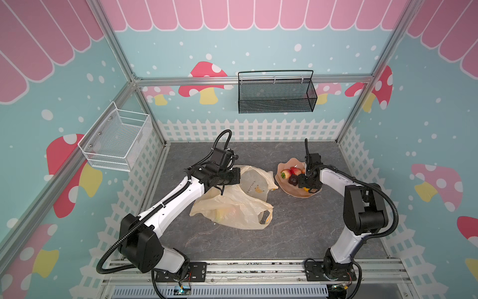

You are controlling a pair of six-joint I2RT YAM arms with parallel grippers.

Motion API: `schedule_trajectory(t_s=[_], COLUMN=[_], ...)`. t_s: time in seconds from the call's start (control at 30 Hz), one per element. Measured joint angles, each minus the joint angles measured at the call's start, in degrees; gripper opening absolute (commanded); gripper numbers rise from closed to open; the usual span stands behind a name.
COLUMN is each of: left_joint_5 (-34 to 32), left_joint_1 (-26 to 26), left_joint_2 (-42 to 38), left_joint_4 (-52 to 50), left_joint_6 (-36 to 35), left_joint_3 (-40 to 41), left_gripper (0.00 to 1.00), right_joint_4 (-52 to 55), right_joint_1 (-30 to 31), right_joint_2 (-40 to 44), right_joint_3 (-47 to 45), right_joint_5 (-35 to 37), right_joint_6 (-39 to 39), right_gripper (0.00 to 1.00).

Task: Place the fruits into the plastic bag
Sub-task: Pick up the fruit from the plate.

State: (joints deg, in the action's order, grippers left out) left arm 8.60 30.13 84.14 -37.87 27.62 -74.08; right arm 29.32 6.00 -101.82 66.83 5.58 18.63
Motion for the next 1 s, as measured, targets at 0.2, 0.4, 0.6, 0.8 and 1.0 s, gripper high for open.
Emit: schedule_trajectory(t_s=[0.2,0.4,0.6,0.8,1.0], left_joint_5=[0.0,0.0,0.0,0.0,0.0], left_joint_1=[0.0,0.0,0.0,0.0,0.0], left_joint_2=[0.0,0.0,0.0,0.0,0.0], left_joint_4=[0.0,0.0,0.0,0.0,0.0], left_joint_6=[0.0,0.0,0.0,0.0,0.0], left_joint_3=[0.0,0.0,0.0,0.0,0.0], left_gripper=[0.0,0.0,0.0,0.0,0.0], right_joint_4=[1.3,4.3,7.1,8.3,8.4], right_joint_1=[0.0,0.0,0.0,0.0,0.0], right_joint_2=[1.4,5.3,9.3,13.3,17.4], right_joint_3=[0.7,4.5,12.8,19.9,21.1], right_joint_5=[0.7,0.9,1.0,-1.0,-2.9], right_joint_6=[0.0,-0.1,-0.6,-1.3,-2.3], right_gripper=[0.53,0.51,0.49,0.49,0.48])
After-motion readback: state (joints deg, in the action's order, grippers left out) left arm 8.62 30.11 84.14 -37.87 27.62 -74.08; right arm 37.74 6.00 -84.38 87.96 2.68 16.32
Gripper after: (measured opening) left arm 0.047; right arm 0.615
